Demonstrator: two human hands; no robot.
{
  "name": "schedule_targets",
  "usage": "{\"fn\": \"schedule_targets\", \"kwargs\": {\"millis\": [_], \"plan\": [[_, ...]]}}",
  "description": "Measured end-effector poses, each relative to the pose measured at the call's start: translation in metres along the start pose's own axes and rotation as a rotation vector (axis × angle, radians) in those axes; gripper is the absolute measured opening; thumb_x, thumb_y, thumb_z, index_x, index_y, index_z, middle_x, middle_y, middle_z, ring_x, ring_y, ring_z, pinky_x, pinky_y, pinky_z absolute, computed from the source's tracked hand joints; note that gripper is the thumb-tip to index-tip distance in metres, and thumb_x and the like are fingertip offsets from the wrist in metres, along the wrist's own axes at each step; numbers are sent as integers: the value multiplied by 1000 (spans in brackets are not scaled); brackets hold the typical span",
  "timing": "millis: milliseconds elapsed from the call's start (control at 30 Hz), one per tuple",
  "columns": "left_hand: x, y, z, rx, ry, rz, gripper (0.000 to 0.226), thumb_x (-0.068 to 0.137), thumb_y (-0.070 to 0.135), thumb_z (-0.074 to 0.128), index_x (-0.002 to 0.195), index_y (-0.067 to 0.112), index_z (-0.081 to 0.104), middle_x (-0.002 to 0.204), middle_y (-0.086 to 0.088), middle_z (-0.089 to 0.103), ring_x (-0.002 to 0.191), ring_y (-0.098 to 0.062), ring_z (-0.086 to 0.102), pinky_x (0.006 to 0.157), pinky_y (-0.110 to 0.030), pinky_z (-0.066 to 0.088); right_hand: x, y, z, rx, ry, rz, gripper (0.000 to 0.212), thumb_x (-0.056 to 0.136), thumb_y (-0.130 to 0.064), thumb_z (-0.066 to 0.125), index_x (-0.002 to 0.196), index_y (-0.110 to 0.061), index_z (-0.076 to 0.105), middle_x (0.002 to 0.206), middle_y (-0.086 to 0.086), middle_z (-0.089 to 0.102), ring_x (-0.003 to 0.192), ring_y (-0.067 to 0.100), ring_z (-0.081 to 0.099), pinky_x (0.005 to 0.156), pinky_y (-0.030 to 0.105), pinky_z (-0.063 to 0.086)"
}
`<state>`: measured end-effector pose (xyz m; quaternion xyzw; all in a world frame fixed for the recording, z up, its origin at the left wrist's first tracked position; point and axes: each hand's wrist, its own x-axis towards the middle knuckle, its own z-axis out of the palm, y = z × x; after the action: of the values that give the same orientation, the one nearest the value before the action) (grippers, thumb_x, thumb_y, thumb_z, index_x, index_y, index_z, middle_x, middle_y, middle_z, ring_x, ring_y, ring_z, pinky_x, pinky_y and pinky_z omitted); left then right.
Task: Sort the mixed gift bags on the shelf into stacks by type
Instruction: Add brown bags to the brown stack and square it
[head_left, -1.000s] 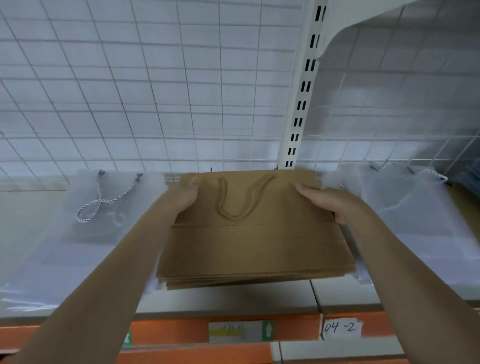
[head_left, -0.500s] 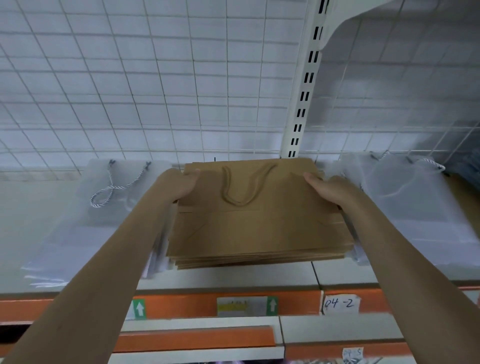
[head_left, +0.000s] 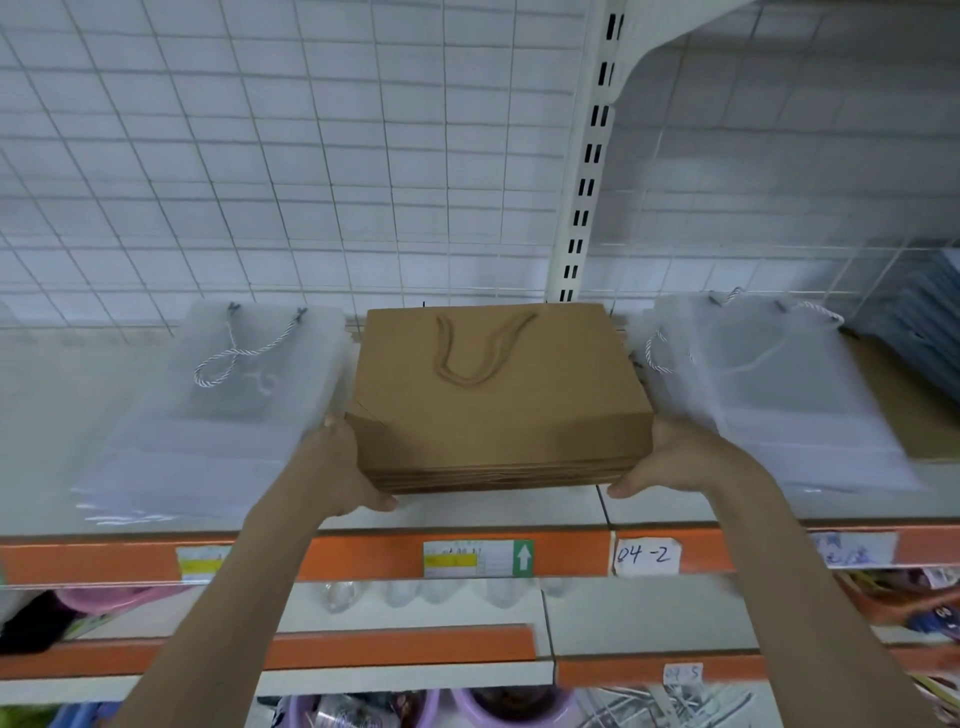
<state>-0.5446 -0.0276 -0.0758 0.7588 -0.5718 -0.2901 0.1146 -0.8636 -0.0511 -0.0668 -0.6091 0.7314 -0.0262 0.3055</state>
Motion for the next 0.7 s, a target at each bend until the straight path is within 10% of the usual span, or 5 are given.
{"fn": "schedule_targets", "kwargs": {"millis": [133,333,700], "plan": [[-1,8,-4,193,40,19,80,55,26,88,119,-2,49,98,-14,66,87,-26,61,74,-30,49,0,-11,-3,-67,-8,37,51,64,-20,83,104,-4,55,98,8,62,94,23,60,77,29,51],[-3,16,-7,291,111,-33,54,55,35,87,89,3,60,70,-1,54,84,-22,60,68,-26,45,-1,-18,-6,-228,97,64,36,60,-19,84,56,-10,49,53,2,49,59,21,53,55,23,43],[-9,2,-1,137,118,71,67,64,14,83,124,7,54,107,-16,62,91,-30,59,71,-29,47,-4,0,2,-131,183,-30,27,70,-6,74,92,1,61,78,8,56,82,24,57,66,24,40]]}}
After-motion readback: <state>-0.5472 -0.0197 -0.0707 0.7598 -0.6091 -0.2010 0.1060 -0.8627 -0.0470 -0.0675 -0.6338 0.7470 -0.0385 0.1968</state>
